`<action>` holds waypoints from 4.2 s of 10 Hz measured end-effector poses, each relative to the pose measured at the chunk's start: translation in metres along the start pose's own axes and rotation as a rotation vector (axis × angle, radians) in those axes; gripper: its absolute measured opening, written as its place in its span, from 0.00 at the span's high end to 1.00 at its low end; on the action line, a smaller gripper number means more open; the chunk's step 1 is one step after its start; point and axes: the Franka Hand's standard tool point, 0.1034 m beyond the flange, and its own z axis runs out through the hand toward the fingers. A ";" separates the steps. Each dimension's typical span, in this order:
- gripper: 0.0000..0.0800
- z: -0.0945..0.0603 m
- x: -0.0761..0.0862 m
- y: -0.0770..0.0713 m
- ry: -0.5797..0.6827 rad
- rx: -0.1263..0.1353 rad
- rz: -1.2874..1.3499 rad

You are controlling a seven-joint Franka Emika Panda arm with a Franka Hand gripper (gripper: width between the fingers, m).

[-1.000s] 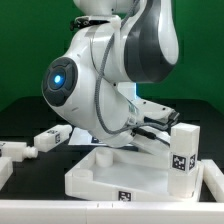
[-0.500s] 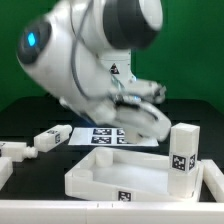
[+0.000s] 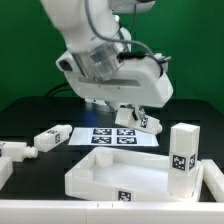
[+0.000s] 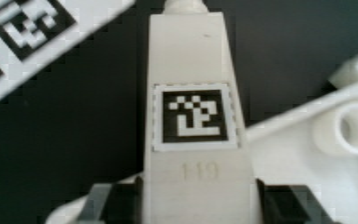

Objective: Assemble desk

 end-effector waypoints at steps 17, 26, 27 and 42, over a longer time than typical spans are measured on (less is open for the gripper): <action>0.64 -0.081 0.072 -0.003 0.951 -0.068 -0.438; 0.64 -0.077 0.088 0.006 0.956 -0.092 -0.432; 0.64 -0.078 0.090 0.005 0.969 -0.093 -0.435; 0.19 -0.069 0.092 0.003 0.797 -0.082 -0.408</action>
Offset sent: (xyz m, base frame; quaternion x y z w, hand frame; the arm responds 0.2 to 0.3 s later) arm 0.0000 0.0000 0.0000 0.0000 0.1938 0.0000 0.9810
